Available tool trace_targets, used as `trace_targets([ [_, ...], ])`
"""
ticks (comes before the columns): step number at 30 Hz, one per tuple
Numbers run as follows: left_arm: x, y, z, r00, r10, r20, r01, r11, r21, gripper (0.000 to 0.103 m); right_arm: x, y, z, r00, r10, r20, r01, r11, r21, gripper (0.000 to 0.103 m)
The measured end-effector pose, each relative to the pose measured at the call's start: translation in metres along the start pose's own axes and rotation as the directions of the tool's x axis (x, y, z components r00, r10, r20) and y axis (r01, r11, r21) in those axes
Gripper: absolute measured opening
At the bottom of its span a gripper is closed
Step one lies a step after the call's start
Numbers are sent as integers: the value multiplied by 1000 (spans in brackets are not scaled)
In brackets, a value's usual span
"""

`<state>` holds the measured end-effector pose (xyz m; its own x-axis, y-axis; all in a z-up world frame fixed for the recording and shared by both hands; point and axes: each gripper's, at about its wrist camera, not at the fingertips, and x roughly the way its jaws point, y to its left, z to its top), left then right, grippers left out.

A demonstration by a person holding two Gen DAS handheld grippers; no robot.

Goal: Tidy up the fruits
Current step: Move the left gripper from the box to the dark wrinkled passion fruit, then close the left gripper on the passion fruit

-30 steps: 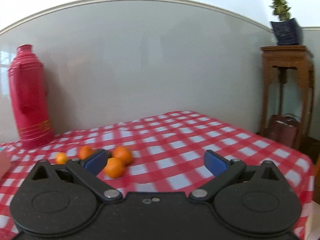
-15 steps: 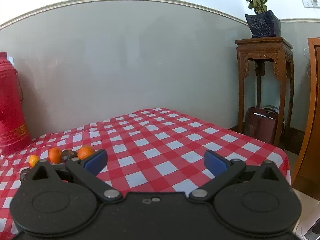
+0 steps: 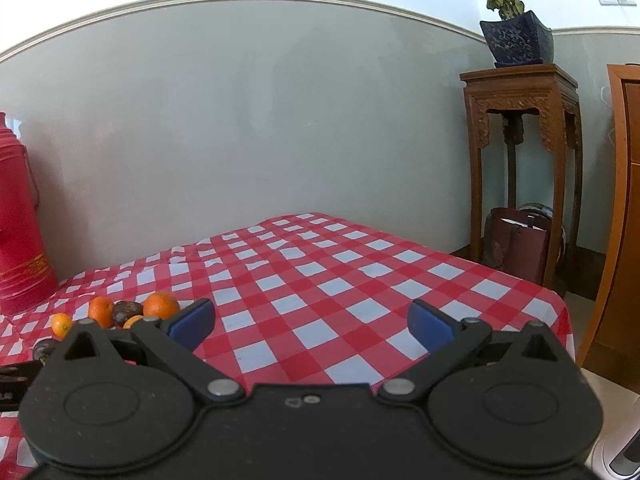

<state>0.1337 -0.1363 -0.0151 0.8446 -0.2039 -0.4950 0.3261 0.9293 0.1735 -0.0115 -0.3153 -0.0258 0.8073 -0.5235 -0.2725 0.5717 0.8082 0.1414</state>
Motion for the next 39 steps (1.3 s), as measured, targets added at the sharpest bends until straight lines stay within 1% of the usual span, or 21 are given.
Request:
trace_targets([
  [5,14,-7,3,999,-27,-19,27,1000,-8,101,0,-5,0,1000,-2,-4,2,1000,13,97],
  [7,18,-10,4,999,-42,-30,42,999,-4,87,1,-6,0,1000,-2,-5,2,1000,14,97],
  [9,24,-12,4,997,-57,-48,57,998,-5,84,2,-7,0,1000,-1,-9,1,1000,16,97],
  [15,33,-15,6,996,-71,-54,70,997,-19,83,3,-10,0,1000,-1,-13,2,1000,25,97],
  [19,41,-18,7,995,-73,-61,73,997,-11,75,5,-11,-1,1000,0,-25,1,1000,28,97],
  [24,47,-17,7,995,-73,-65,71,997,-29,73,6,-12,-1,1000,0,-30,1,1000,30,97],
  [26,48,-17,7,996,-61,-64,60,998,-24,68,7,-12,-1,999,1,-36,0,1000,30,97],
  [27,50,-17,8,996,-59,-67,58,998,-22,63,7,-11,-1,999,2,-37,0,1000,31,97],
  [28,51,-17,8,995,-65,-72,63,998,-24,54,8,-11,-2,999,3,-40,-2,999,32,97],
  [30,55,-15,7,993,-76,-94,74,997,-32,42,8,-10,-2,999,6,-43,-5,1000,29,97],
  [39,55,-16,5,993,-74,-91,72,997,-24,42,9,-9,-3,998,22,-55,-20,999,29,97],
])
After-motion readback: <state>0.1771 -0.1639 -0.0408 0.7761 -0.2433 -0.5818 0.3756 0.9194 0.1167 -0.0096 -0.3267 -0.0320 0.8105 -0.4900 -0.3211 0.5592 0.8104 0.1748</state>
